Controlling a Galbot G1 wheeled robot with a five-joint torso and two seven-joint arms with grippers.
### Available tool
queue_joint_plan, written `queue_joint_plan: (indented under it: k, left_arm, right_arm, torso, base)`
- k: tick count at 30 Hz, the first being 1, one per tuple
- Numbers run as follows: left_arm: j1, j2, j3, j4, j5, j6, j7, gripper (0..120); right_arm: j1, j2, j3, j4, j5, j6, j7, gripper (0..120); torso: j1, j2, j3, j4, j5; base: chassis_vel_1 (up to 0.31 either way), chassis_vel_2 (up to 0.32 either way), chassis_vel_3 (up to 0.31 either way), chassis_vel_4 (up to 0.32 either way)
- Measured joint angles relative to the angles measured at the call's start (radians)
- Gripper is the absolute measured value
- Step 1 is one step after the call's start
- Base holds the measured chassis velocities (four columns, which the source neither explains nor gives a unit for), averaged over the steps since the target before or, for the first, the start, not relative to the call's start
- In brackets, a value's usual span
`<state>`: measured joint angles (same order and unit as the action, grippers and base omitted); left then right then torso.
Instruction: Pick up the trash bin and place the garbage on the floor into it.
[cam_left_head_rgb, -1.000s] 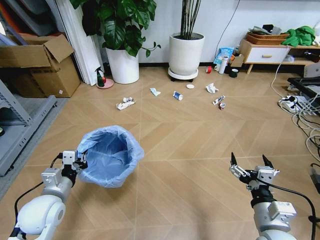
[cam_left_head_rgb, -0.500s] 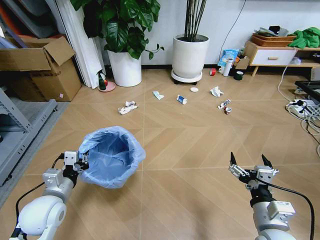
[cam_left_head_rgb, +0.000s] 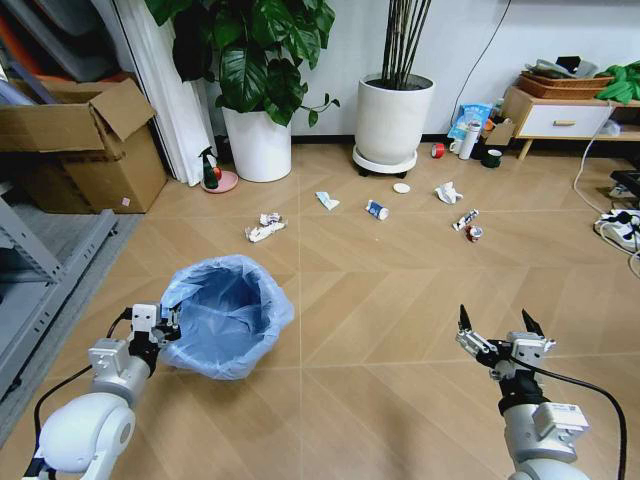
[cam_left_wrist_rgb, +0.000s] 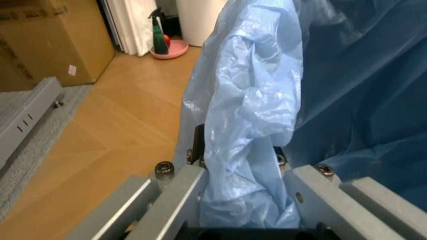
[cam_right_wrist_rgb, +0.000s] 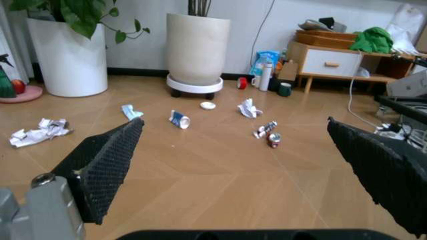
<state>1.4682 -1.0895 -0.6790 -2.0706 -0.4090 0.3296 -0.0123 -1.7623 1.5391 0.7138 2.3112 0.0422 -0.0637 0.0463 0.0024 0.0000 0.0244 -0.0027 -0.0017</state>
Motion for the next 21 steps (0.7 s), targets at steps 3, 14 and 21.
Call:
queue_joint_plan:
  k: [3,14,21]
  left_arm:
    - [0.004,-0.002,0.001,-0.002,0.004,-0.001,0.004,1]
    - [0.008,-0.004,0.000,-0.009,0.009,-0.005,0.010,1]
    - [0.017,-0.009,0.000,-0.013,0.022,-0.013,0.019,1]
  right_arm:
    - [0.000,0.001,-0.001,0.000,0.000,0.000,0.000,100]
    - [0.000,0.005,-0.001,-0.002,-0.005,0.003,-0.002,100]
    - [-0.001,0.009,-0.004,-0.004,-0.008,0.006,-0.004,100]
  torso:
    - [0.000,0.000,0.000,0.0002,-0.0003]
    - [0.000,0.000,0.000,0.0001,-0.0005]
    - [0.000,0.000,0.000,0.0003,-0.0002]
  base:
    - [-0.049,0.207,0.065,-0.195]
    - [-0.065,0.259,0.070,-0.247]
    - [-0.067,0.288,0.083,-0.276]
